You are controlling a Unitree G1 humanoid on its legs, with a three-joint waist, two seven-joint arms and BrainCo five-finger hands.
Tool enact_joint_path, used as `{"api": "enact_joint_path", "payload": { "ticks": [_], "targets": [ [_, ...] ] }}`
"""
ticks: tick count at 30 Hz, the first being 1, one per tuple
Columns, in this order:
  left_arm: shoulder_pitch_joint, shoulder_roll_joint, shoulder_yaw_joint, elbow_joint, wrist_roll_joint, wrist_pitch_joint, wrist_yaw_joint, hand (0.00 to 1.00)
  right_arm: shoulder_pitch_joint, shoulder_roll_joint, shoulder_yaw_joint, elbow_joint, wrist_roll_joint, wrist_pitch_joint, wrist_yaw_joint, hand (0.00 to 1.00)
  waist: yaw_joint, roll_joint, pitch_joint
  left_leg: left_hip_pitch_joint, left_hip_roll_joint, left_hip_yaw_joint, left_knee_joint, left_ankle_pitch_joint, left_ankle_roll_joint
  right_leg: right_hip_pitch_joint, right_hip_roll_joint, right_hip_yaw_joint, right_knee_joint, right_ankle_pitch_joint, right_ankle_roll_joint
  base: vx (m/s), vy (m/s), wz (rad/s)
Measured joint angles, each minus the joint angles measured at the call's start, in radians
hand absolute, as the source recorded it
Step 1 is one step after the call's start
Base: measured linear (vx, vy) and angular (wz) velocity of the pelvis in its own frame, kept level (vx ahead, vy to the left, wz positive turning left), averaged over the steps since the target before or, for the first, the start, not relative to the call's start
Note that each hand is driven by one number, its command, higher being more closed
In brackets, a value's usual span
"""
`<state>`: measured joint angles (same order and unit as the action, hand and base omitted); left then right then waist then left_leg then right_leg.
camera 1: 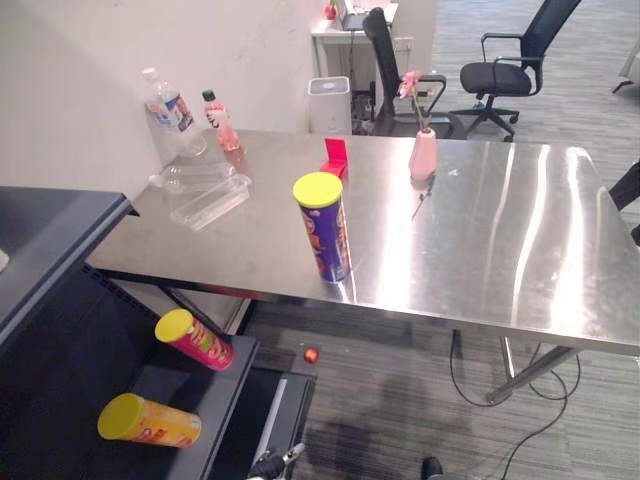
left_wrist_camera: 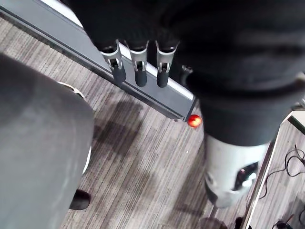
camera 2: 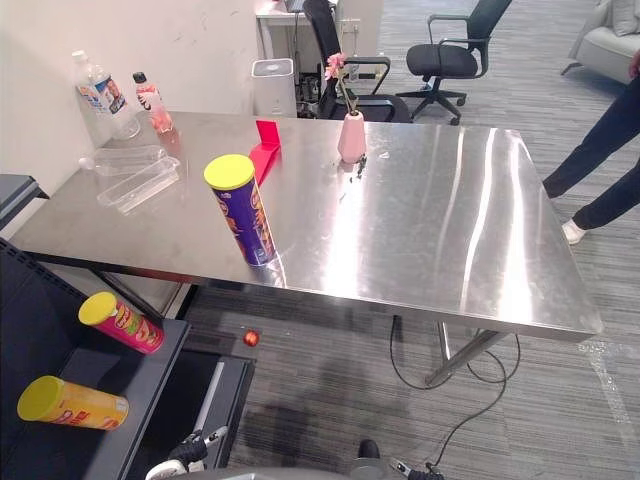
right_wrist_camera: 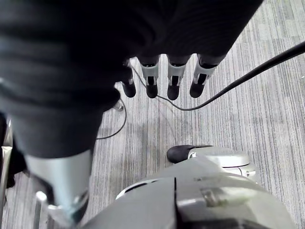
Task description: Put the gum and the chips on the shelf.
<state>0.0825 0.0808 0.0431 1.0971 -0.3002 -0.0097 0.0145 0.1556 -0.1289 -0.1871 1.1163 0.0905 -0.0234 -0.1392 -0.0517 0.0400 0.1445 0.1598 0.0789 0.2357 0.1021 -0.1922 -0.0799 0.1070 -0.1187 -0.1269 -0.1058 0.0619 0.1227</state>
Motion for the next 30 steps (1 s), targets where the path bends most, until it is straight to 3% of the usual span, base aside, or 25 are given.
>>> {"api": "enact_joint_path", "payload": {
  "ticks": [4, 7, 12, 14, 20, 23, 27, 30],
  "targets": [
    [0.001, 0.007, 0.003, 0.006, 0.001, -0.005, 0.0, 0.0, 0.015, 0.025, -0.046, 0.0, 0.126, -0.016, -0.055, 0.0, 0.002, -0.015, -0.002, 0.003, 0.006, 0.002, -0.03, -0.005, 0.006, -0.01, 0.009, 0.004, -0.007, 0.01, -0.007, -0.09, -0.022, -0.06],
    [0.002, 0.013, 0.014, 0.006, 0.008, -0.004, 0.0, 0.0, 0.022, 0.038, -0.106, -0.009, 0.208, -0.059, -0.091, 0.0, 0.004, -0.027, -0.008, 0.004, 0.011, 0.018, -0.031, -0.006, 0.006, -0.017, 0.01, 0.018, -0.007, 0.011, -0.008, -0.06, -0.03, -0.17],
    [0.019, 0.01, 0.073, -0.011, 0.018, -0.012, -0.009, 0.0, 0.034, 0.029, -0.274, -0.186, 0.349, -0.099, -0.18, 0.0, 0.002, -0.038, -0.015, 0.004, 0.014, 0.031, -0.032, -0.007, 0.004, -0.034, 0.012, 0.03, -0.007, 0.011, -0.008, -0.02, -0.021, -0.08],
    [0.045, 0.012, 0.105, -0.044, 0.042, -0.023, -0.015, 0.0, 0.019, 0.008, -0.394, -0.281, 0.383, -0.121, -0.227, 0.0, 0.003, -0.047, -0.02, 0.006, 0.017, 0.033, -0.035, -0.008, 0.003, -0.037, 0.016, 0.03, -0.007, 0.013, -0.007, 0.04, -0.021, -0.03],
    [0.086, 0.013, 0.131, -0.084, 0.047, -0.025, -0.019, 0.0, -0.028, -0.111, -0.505, -0.564, 0.377, -0.154, -0.305, 0.0, 0.001, -0.049, -0.029, 0.019, 0.015, 0.059, -0.059, -0.009, 0.001, -0.049, 0.023, 0.045, -0.002, 0.013, -0.008, 0.03, -0.006, -0.13],
    [0.106, 0.013, 0.133, -0.126, 0.077, -0.024, -0.019, 0.0, -0.053, -0.143, -0.512, -0.751, 0.297, -0.152, -0.334, 0.0, -0.001, -0.054, -0.033, 0.02, 0.013, 0.062, -0.063, -0.009, 0.002, -0.051, 0.024, 0.049, -0.002, 0.014, -0.007, 0.0, -0.009, -0.06],
    [0.121, 0.014, 0.143, -0.149, 0.086, -0.019, -0.02, 0.0, -0.084, -0.149, -0.509, -0.955, 0.174, -0.15, -0.314, 0.0, -0.004, -0.062, -0.037, 0.019, 0.011, 0.061, -0.063, -0.009, 0.002, -0.055, 0.023, 0.049, -0.002, 0.014, -0.007, -0.02, -0.012, 0.0],
    [0.129, 0.017, 0.15, -0.154, 0.097, -0.006, -0.021, 0.0, -0.098, -0.151, -0.484, -1.122, 0.106, -0.144, -0.234, 0.0, -0.004, -0.067, -0.041, 0.015, 0.009, 0.061, -0.062, -0.009, 0.002, -0.06, 0.022, 0.051, -0.007, 0.014, -0.007, -0.05, -0.031, -0.02]
  ]
}}
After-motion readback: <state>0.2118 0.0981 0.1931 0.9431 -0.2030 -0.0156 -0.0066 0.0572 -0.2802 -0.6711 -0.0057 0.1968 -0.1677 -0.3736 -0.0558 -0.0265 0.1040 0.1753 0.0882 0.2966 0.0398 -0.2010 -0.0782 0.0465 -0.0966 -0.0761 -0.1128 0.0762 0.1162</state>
